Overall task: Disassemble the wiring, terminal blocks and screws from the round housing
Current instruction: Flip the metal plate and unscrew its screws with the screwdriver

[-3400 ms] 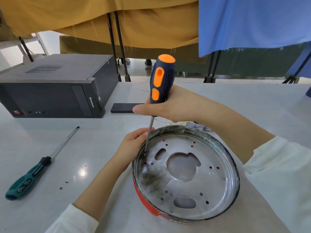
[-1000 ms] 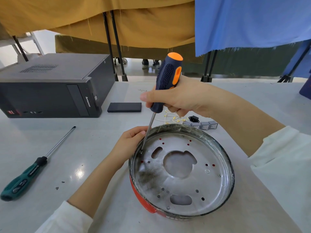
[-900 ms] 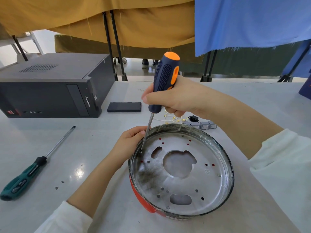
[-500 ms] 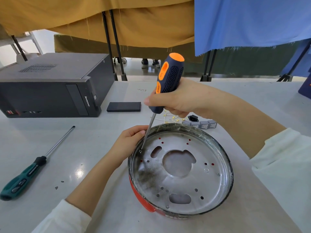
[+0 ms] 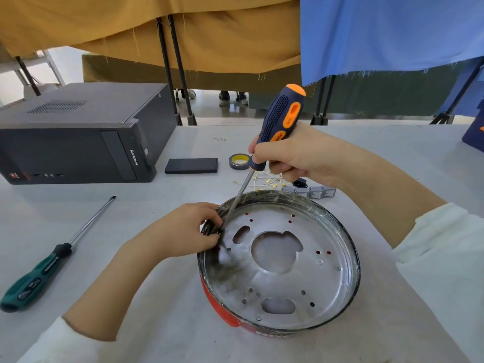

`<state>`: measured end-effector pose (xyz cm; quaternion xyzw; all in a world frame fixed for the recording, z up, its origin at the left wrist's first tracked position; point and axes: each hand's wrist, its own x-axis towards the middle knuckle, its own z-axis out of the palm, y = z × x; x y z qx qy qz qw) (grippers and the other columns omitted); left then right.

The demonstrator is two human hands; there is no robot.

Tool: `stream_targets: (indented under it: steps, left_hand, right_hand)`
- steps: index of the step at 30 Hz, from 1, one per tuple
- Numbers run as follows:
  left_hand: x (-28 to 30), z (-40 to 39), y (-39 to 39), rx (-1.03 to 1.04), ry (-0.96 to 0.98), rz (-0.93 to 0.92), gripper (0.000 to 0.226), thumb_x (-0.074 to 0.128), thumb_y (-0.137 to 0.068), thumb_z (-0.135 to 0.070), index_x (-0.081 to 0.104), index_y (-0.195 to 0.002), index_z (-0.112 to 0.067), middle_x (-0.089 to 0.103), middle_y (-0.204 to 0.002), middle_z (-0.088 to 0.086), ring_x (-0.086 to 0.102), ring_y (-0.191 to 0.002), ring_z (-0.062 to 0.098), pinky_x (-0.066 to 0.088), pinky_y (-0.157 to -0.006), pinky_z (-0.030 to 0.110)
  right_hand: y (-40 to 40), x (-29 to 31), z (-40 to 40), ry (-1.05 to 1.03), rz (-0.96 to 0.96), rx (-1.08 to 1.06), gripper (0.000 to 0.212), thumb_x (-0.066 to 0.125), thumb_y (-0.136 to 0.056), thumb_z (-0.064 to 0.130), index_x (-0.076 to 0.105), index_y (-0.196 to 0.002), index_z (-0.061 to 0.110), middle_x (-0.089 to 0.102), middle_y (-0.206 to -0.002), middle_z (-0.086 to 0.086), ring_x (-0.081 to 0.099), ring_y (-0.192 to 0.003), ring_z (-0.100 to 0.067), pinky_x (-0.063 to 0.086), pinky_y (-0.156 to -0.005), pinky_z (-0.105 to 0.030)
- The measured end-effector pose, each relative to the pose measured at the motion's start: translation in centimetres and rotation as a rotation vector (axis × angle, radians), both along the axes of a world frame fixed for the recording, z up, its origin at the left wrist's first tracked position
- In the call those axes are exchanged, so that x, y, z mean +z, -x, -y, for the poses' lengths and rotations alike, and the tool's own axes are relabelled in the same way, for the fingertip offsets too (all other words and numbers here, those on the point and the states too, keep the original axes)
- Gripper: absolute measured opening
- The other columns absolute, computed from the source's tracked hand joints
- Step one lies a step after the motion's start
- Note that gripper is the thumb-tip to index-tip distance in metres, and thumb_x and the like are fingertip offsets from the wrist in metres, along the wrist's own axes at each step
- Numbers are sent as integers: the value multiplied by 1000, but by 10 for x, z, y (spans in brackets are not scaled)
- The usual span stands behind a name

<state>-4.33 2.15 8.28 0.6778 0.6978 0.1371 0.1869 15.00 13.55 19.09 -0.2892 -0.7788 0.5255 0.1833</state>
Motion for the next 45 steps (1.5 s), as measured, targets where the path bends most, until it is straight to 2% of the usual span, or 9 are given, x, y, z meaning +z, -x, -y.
stream_targets:
  steps: [8, 14, 18, 26, 28, 32, 38, 41, 45]
  left_hand:
    - [-1, -2, -7, 58, -81, -81, 17, 70, -84, -34, 60, -72, -29, 64, -94, -12, 58, -85, 13, 48, -78, 29]
    - [-2, -5, -11, 98, -55, -138, 15, 64, -89, -34, 68, -87, -20, 62, -101, -8, 56, -88, 11, 46, -75, 25]
    - [-2, -10, -18, 117, -7, -253, 17, 61, -91, -32, 68, -93, -17, 62, -99, -1, 59, -89, 17, 48, -75, 27]
    - [-1, -10, -14, 114, -19, -206, 10, 66, -85, -27, 66, -92, -19, 58, -94, -6, 53, -83, 12, 43, -71, 22]
    - [-1, -9, -15, 127, -22, -195, 7, 66, -85, -26, 64, -88, -20, 57, -91, -6, 54, -82, 13, 44, -70, 23]
    - [0, -10, -16, 148, -20, -199, 12, 68, -83, -26, 57, -80, -24, 61, -91, -3, 56, -80, 16, 46, -69, 25]
    - [0, -10, -16, 192, -3, -220, 14, 67, -83, -31, 55, -78, -26, 56, -78, -9, 52, -70, 12, 37, -53, 21]
    - [0, -9, -18, 214, 2, -223, 14, 65, -85, -31, 55, -78, -25, 51, -73, -11, 48, -64, 10, 35, -50, 21]
    - [2, -8, -23, 197, -19, -279, 11, 56, -89, -28, 52, -84, -19, 59, -85, 3, 56, -77, 24, 40, -58, 26]
  right_hand:
    - [-7, -9, -3, 45, -68, -23, 24, 63, -75, 12, 54, -97, 15, 36, -68, -8, 25, -44, -8, 21, -37, -18]
    - [-11, -18, 0, 20, -136, -110, 9, 58, -84, 9, 55, -92, 9, 39, -52, 6, 26, -41, -7, 24, -36, -17]
    - [-9, -21, 4, 7, -163, -120, 6, 57, -85, 7, 55, -90, 8, 39, -52, 5, 27, -40, -6, 25, -37, -17]
    - [-11, -11, 0, 161, -125, 23, 16, 54, -71, 0, 64, -73, 12, 56, -63, -1, 35, -48, -8, 34, -40, -18]
    - [-10, -7, 1, 131, -86, 49, 6, 62, -78, 4, 62, -82, 9, 54, -71, -3, 36, -48, -7, 35, -41, -18]
    - [-5, -3, 4, -72, 26, -32, 30, 70, -84, 37, 52, -86, 12, 42, -50, 9, 26, -42, -7, 25, -36, -18]
    - [3, 5, 5, -25, -53, 5, 12, 65, -81, 2, 57, -84, 11, 47, -56, 5, 29, -46, -9, 26, -39, -18]
    - [7, 3, 7, -30, -95, 23, 12, 60, -81, 0, 56, -87, 9, 48, -52, 8, 30, -45, -8, 26, -40, -18]
    - [8, 1, 6, -45, -162, -31, 10, 59, -80, 3, 55, -87, 9, 41, -52, 7, 27, -44, -8, 25, -40, -20]
